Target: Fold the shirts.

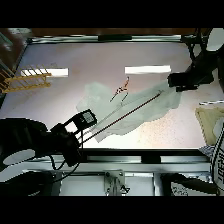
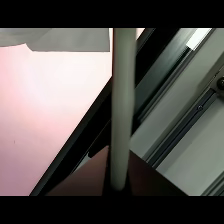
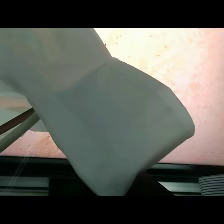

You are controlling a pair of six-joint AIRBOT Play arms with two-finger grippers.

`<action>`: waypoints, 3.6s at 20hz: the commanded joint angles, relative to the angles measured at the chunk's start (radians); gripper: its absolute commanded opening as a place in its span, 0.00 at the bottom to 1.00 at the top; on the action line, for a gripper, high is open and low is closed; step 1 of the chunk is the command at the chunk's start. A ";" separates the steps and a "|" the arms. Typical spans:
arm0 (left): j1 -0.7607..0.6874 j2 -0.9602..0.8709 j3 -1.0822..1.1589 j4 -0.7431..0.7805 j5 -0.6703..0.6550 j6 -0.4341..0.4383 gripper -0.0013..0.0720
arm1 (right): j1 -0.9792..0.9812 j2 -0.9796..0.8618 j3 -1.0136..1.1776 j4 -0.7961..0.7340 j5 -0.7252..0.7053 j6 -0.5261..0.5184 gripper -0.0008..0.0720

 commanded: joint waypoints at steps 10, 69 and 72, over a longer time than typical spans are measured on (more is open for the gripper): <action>-0.011 0.020 -0.022 -0.043 0.029 -0.019 0.09 | 0.000 0.000 0.001 0.006 0.013 0.020 0.10; 0.142 -0.120 -0.113 -0.042 0.433 0.264 0.09 | -0.205 -0.005 0.000 0.371 -0.106 -1.178 0.70; 0.182 -0.120 -0.113 -0.042 0.432 0.307 0.09 | -0.163 -0.065 0.000 0.372 -0.100 -1.253 0.70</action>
